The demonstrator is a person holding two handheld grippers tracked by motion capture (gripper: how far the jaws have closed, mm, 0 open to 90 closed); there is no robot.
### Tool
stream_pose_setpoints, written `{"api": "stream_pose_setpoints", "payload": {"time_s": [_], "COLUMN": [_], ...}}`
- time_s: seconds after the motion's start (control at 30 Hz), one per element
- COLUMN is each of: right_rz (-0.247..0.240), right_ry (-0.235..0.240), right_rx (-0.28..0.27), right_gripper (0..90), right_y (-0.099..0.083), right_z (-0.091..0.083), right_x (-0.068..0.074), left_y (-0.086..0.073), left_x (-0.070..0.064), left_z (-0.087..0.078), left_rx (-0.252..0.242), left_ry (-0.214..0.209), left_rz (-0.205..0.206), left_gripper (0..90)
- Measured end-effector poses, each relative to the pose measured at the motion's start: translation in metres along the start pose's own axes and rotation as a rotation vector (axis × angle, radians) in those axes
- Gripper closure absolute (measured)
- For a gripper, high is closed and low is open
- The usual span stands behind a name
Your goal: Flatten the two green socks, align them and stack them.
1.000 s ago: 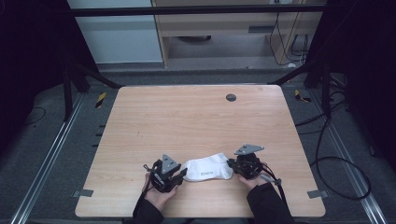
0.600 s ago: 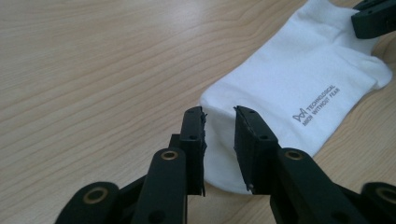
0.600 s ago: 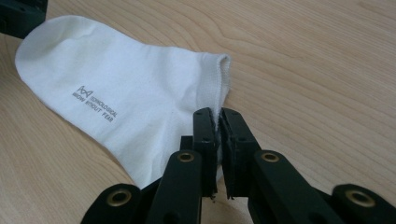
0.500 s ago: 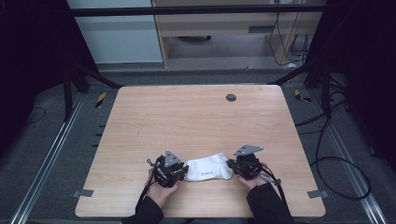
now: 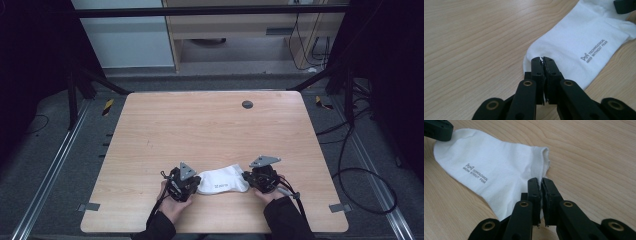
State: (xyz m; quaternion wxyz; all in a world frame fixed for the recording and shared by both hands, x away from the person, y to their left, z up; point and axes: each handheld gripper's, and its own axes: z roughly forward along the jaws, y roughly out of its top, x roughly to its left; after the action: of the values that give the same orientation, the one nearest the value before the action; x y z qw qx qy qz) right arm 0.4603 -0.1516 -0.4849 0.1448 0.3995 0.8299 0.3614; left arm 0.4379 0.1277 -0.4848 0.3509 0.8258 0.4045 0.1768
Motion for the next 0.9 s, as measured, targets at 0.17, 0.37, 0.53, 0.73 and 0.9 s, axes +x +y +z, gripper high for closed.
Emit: {"api": "stream_pose_setpoints", "payload": {"time_s": [0.17, 0.37, 0.53, 0.73, 0.9], "right_rz": [0.003, 0.007, 0.006, -0.009, -0.017], "right_ry": [0.000, -0.010, 0.001, 0.062, 0.068], "right_rx": [0.002, 0.010, -0.082, -0.145, -0.054], "right_gripper": [85.7, 83.7, 78.3, 84.7, 87.7], "right_y": [0.000, -0.003, -0.001, 0.000, -0.012], "right_z": [0.001, 0.001, -0.014, -0.010, 0.007], "right_x": [0.000, -0.001, 0.002, 0.012, 0.013], "left_y": [-0.003, -0.002, 0.011, 0.007, -0.003], "left_x": [0.000, 0.001, -0.005, -0.012, -0.010], "left_z": [0.003, -0.001, -0.020, -0.005, 0.009], "left_rx": [0.025, 0.005, -0.108, -0.068, 0.010], "left_ry": [0.017, 0.024, -0.005, -0.040, -0.020], "left_rz": [0.015, 0.013, 0.030, 0.075, 0.093], "left_gripper": [88.7, 85.4, 84.0, 87.3, 88.8]}}
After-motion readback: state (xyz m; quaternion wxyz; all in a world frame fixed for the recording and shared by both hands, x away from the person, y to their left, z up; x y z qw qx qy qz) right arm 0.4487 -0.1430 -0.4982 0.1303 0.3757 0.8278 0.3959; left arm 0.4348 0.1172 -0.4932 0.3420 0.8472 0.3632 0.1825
